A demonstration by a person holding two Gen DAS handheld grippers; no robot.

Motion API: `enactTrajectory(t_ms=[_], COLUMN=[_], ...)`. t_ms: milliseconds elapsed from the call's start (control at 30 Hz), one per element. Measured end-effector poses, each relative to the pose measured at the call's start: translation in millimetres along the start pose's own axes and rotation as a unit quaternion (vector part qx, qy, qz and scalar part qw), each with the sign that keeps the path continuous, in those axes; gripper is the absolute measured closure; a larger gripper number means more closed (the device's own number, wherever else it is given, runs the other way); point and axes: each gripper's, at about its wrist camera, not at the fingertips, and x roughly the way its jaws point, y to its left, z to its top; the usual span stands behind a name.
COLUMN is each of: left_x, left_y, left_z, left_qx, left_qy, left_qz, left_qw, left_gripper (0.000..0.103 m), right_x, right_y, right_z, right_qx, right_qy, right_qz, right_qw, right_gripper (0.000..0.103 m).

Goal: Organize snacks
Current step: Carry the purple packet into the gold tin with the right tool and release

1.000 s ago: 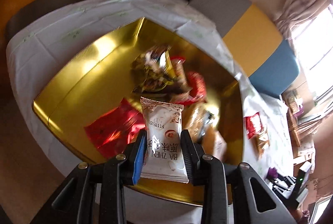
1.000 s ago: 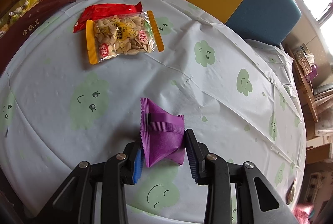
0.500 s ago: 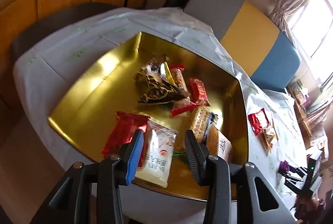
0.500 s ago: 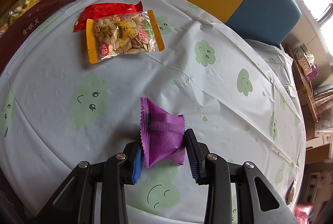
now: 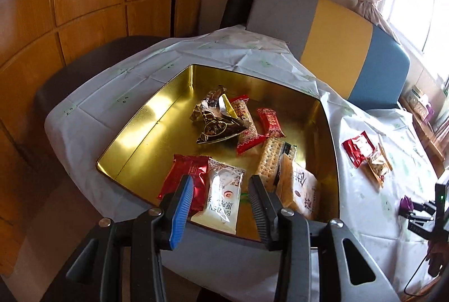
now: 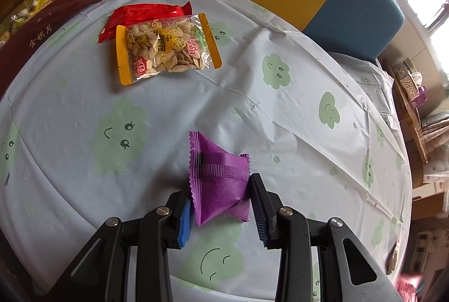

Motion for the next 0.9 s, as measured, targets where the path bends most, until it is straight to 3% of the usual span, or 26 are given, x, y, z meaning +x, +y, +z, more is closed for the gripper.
enactTrajectory(t_ms=[600, 767, 900], left_x=[-13.1, -10.4, -9.0], left_y=[1.2, 7.7, 11.9], left_z=[-9.7, -9.7, -10.6], left_qx=[0.030, 0.018, 0.017], left_qy=[-0.020, -0.015, -0.018], left_qz=[0.008, 0.010, 0.014], left_qw=[0.9993, 0.9997, 0.9996], left_gripper=[0.062, 0.062, 0.062], right_x=[-5.9, -10.6, -24.5], right_y=[12.9, 19.4, 28.5], right_z=[6.2, 11.5, 19.7], right_qx=[0.011, 0.033, 0.055], right_qy=[0.021, 0.019, -0.001], right_qz=[0.015, 0.036, 0.085], right_qw=[1.000, 0.999, 0.995], right_gripper=[0.066, 0.066, 0.067])
